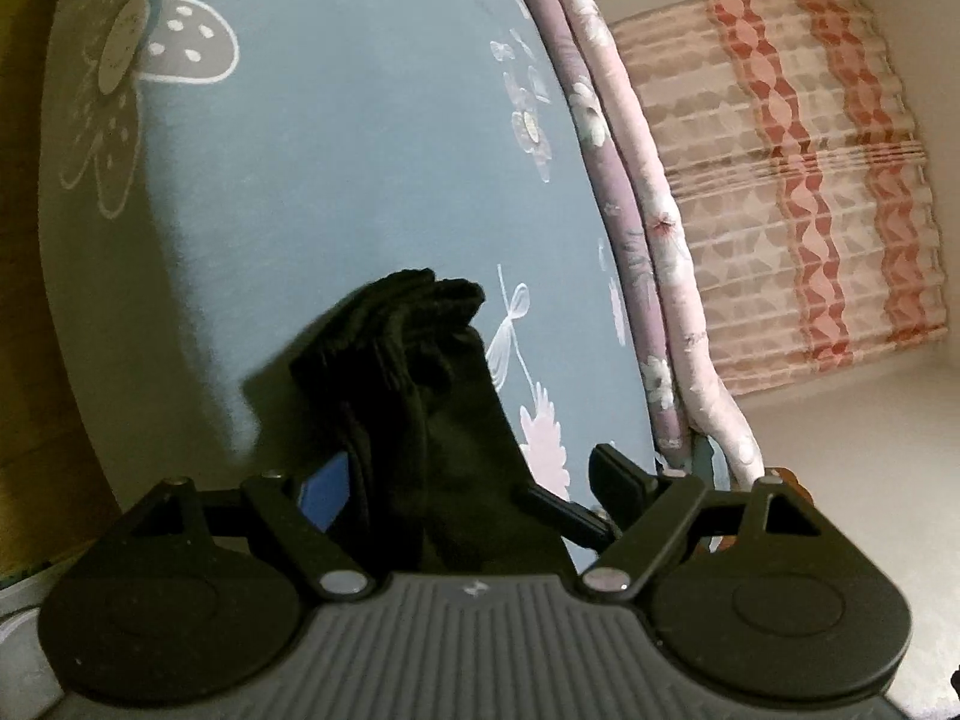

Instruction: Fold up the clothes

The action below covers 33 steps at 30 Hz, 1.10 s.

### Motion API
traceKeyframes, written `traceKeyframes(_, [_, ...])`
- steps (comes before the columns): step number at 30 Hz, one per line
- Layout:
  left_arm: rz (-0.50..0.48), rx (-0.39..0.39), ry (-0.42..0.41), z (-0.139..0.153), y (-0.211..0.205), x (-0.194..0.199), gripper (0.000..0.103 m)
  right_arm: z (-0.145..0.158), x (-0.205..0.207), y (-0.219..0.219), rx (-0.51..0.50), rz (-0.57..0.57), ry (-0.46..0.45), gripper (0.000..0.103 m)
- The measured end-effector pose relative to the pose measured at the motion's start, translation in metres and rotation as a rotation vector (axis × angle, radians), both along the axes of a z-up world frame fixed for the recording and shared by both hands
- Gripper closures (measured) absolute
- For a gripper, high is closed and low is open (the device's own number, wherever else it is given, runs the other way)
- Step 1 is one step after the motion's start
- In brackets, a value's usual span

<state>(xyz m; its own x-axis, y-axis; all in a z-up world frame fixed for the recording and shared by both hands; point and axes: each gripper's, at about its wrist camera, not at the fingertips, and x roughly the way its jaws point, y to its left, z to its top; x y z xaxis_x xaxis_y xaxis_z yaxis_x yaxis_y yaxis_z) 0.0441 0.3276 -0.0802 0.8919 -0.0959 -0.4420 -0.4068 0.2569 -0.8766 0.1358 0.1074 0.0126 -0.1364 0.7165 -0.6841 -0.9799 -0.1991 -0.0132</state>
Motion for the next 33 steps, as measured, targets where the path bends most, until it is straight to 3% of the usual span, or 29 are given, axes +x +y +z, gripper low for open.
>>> traceKeyframes(3, [-0.004, 0.005, -0.014, 0.003, 0.002, 0.001, 0.019, -0.007, -0.017, 0.017, -0.014, 0.013, -0.069, 0.000])
traceKeyframes(9, [-0.008, 0.007, -0.011, 0.002, 0.005, 0.001, 0.019, -0.028, -0.050, 0.026, -0.015, -0.021, -0.441, 0.000])
traceKeyframes(11, [-0.010, 0.006, -0.004, 0.001, 0.006, 0.000, 0.019, -0.030, -0.053, 0.026, -0.016, -0.044, -0.494, 0.000])
traceKeyframes(33, [-0.085, -0.027, 0.061, -0.024, 0.016, 0.036, 0.015, 0.007, -0.031, 0.024, 0.056, -0.268, -0.487, 0.000])
